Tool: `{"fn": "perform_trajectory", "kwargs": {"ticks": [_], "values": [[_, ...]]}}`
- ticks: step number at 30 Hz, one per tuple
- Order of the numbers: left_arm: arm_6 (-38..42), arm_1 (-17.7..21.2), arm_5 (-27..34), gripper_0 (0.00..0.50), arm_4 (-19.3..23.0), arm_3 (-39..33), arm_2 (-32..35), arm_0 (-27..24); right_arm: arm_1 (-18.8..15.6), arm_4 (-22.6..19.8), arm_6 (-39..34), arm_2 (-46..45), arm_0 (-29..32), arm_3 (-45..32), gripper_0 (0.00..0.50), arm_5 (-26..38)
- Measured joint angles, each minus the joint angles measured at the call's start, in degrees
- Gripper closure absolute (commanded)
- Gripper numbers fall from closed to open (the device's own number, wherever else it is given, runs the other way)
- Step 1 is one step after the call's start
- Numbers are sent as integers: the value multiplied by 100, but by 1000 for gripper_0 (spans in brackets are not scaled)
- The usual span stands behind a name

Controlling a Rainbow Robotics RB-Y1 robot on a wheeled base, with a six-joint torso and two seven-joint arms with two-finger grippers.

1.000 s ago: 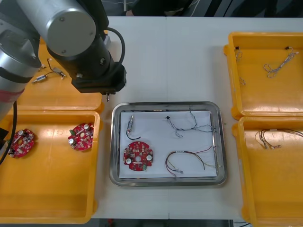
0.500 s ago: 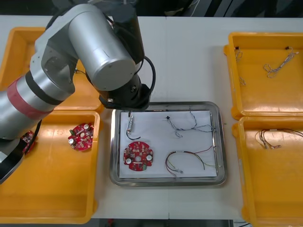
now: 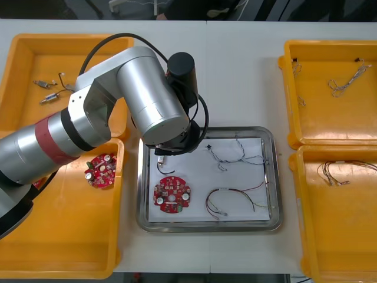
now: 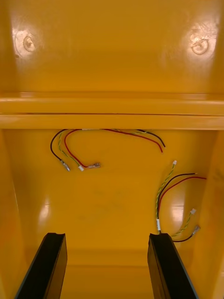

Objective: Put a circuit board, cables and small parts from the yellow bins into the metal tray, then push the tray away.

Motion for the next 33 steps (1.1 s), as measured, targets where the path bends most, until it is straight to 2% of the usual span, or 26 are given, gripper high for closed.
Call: {"fn": "perform_trajectory", "kwargs": {"ticks": [13,28,29,31,33], "values": [[43,-6,-576,500,-290,413,-558,4,89,88,0,-8,7,-72,0,-4],[462,-6,-671,491,-376,425,-799,116,89,91,0,-9,8,-89,0,-5],[463,-6,-679,257,-377,425,-799,118,89,91,0,-10,8,-95,0,-5],[471,-6,-697,10,-397,425,-799,118,89,95,0,-10,8,-102,0,-5],[512,-6,-715,0,-433,425,-799,118,89,108,0,-11,8,-108,0,-4]]}}
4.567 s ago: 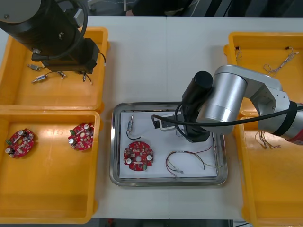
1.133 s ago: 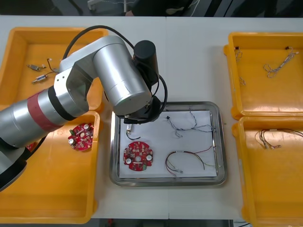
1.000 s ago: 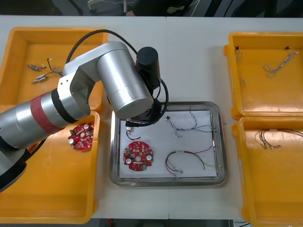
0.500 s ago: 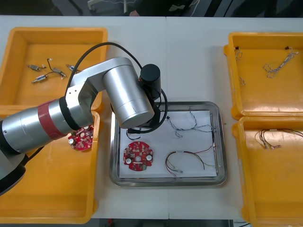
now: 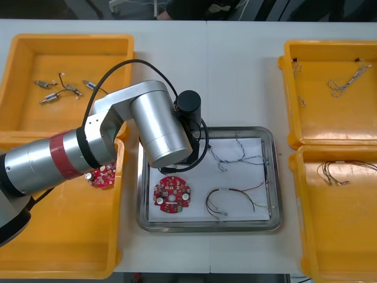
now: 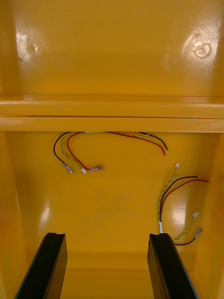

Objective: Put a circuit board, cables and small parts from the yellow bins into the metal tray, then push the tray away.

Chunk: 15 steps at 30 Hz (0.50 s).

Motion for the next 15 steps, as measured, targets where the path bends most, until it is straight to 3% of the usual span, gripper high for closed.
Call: {"fn": "perform_trajectory", "kwargs": {"ticks": [15], "values": [[275,2,-73,0,-68,-69,0,0,0,6,0,-14,0,-33,0,0]]}}
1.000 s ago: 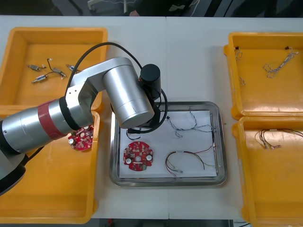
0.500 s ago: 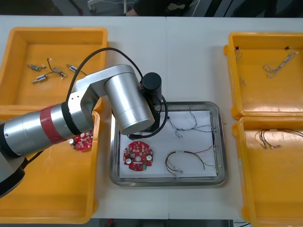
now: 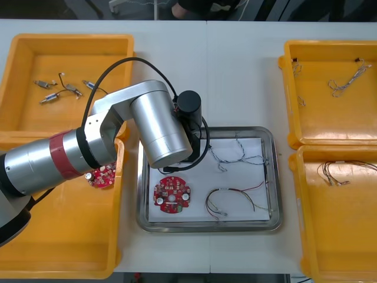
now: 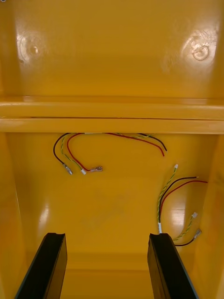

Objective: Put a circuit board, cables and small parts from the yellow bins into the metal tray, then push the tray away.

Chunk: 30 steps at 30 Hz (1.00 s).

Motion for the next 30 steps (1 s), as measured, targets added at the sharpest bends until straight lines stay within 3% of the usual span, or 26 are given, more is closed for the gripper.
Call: {"fn": "perform_trajectory", "kwargs": {"ticks": [10,23,30], "values": [[15,71,410,0,39,-449,324,1,-167,-91,0,97,1,-304,0,1],[60,545,1374,0,991,-816,1890,6,-767,-909,0,490,5,-1437,0,-12],[-38,814,2105,0,1423,-843,2685,33,-1031,-968,0,1293,-159,-1976,0,-484]]}}
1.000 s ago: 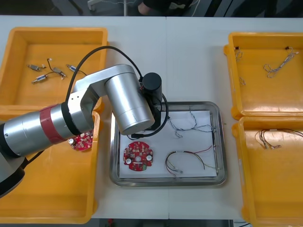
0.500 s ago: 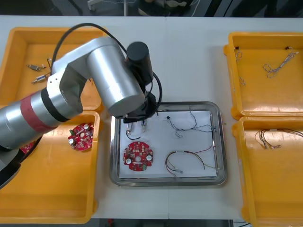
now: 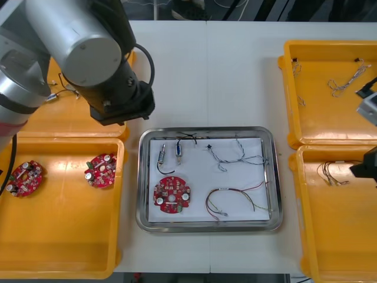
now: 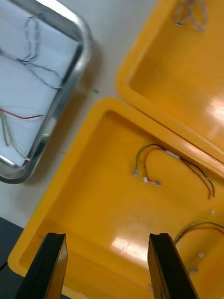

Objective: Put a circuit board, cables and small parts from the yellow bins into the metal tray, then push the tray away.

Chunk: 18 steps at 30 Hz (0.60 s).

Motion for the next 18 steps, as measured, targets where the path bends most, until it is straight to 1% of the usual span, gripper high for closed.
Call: {"fn": "perform_trajectory", "kwargs": {"ticks": [4,7,10,14,18], "values": [[-536,102,292,0,30,-114,446,172,-46,5,1,1026,-615,-41,0,-87],[-1231,178,314,0,30,-340,819,449,-48,28,9,1887,-1247,-41,0,-178],[-1798,298,321,0,44,-657,1170,779,-48,152,54,2729,-1860,-41,0,-312],[-1945,556,326,0,230,-1026,1560,1219,-22,391,146,3689,-2502,-38,0,-437],[-1946,830,327,0,494,-1286,1972,1638,140,642,223,4420,-2994,-34,0,-450]]}}
